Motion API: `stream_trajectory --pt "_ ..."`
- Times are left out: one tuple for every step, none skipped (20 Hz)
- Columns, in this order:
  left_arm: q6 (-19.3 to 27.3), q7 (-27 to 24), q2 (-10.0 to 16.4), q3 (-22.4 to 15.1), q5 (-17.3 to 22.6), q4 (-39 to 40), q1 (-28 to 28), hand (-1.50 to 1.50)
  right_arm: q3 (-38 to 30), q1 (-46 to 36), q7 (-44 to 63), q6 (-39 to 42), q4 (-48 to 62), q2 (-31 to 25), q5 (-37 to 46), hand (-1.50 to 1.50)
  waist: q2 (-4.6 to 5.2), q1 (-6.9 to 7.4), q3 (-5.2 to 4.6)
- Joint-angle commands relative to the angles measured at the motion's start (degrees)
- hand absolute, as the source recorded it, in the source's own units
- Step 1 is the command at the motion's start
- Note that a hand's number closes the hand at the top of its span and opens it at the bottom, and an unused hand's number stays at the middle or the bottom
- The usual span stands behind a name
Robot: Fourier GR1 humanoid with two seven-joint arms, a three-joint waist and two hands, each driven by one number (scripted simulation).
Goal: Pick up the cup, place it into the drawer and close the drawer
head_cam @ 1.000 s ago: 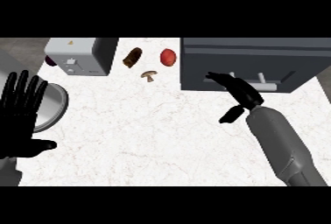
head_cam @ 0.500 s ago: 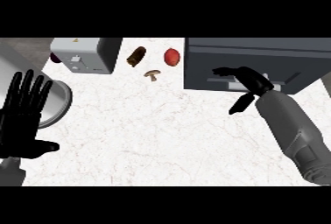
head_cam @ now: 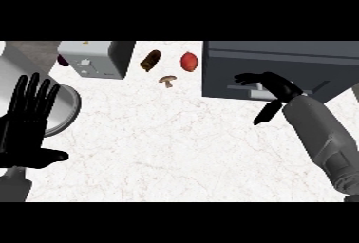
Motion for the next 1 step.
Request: stream_trajectory --pt "-0.4 0.1 0.4 0.4 -0.5 1.0 -1.3 -1.50 -1.9 -4.1 5.3 -2.6 2.6 -3.5 -0.3 -1.50 2.04 1.42 0.56"
